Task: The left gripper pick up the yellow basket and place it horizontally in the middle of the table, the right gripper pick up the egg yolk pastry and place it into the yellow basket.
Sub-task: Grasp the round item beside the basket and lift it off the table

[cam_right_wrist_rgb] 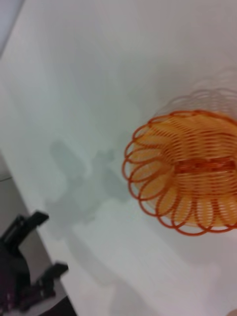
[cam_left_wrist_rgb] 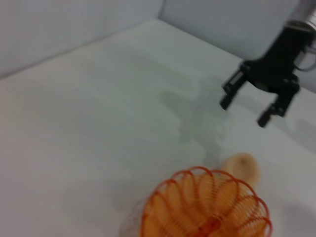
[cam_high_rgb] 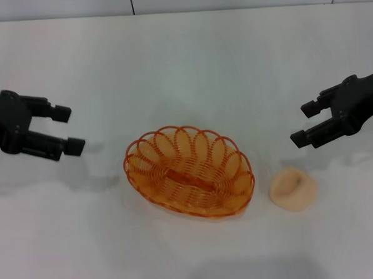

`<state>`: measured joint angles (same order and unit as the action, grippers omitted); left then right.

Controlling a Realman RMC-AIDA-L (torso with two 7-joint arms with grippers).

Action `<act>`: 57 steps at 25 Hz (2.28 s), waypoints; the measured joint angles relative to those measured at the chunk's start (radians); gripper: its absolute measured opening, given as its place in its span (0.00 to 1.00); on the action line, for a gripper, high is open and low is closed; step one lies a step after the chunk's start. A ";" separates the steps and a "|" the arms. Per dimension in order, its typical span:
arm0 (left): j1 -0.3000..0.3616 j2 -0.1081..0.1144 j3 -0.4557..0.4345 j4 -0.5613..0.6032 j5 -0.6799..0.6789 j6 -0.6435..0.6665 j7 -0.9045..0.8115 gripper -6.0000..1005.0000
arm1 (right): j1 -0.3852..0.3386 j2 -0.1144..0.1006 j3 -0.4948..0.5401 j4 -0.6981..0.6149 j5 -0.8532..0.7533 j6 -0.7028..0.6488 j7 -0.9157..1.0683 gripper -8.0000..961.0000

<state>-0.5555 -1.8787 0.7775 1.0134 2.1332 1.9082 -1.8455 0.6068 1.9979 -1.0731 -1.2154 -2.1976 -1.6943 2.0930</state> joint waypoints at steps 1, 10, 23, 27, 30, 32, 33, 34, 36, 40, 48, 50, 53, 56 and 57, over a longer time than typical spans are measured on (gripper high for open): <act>0.000 -0.002 0.007 0.002 0.000 0.007 0.001 0.89 | 0.005 0.000 0.000 -0.002 -0.015 -0.007 0.013 0.81; 0.000 -0.011 0.024 0.004 0.001 0.026 0.000 0.89 | 0.043 0.011 -0.044 -0.048 -0.112 -0.073 0.116 0.81; 0.003 -0.021 0.034 0.004 0.002 0.022 -0.005 0.89 | 0.041 0.017 -0.209 -0.069 -0.187 -0.012 0.202 0.81; 0.003 -0.024 0.034 0.004 0.002 0.021 -0.006 0.89 | 0.036 0.020 -0.257 -0.068 -0.190 0.002 0.220 0.81; 0.003 -0.025 0.034 0.003 0.002 0.020 -0.006 0.89 | 0.036 0.023 -0.289 -0.063 -0.191 0.011 0.229 0.81; 0.003 -0.026 0.033 0.003 0.002 0.020 -0.006 0.89 | 0.036 0.024 -0.305 -0.058 -0.191 0.019 0.234 0.81; 0.004 -0.026 0.032 0.003 0.002 0.020 -0.006 0.89 | 0.036 0.024 -0.309 -0.058 -0.191 0.022 0.236 0.81; 0.004 -0.026 0.031 0.003 0.002 0.020 -0.006 0.89 | 0.036 0.024 -0.315 -0.058 -0.191 0.026 0.238 0.81; 0.005 -0.026 0.029 0.002 0.002 0.020 -0.006 0.89 | 0.036 0.024 -0.328 -0.057 -0.191 0.034 0.242 0.81; 0.007 -0.027 0.027 0.000 0.002 0.019 -0.009 0.89 | 0.036 0.024 -0.347 -0.055 -0.192 0.043 0.243 0.81; 0.006 -0.028 0.026 -0.004 0.002 0.017 -0.015 0.89 | 0.036 0.024 -0.382 -0.037 -0.193 0.067 0.243 0.78; 0.006 -0.028 0.026 -0.004 0.002 0.017 -0.016 0.89 | 0.036 0.024 -0.387 -0.032 -0.194 0.072 0.243 0.71; 0.006 -0.030 0.026 -0.005 0.002 0.015 -0.016 0.89 | 0.036 0.024 -0.393 -0.031 -0.194 0.074 0.243 0.62; 0.006 -0.033 0.026 -0.006 0.002 0.012 -0.016 0.89 | 0.036 0.023 -0.394 -0.031 -0.194 0.074 0.243 0.55; 0.006 -0.033 0.026 -0.006 0.002 0.012 -0.016 0.89 | 0.036 0.023 -0.394 -0.031 -0.194 0.074 0.243 0.52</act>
<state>-0.5492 -1.9121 0.8037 1.0077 2.1353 1.9198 -1.8618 0.6429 2.0207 -1.4668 -1.2461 -2.3918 -1.6206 2.3362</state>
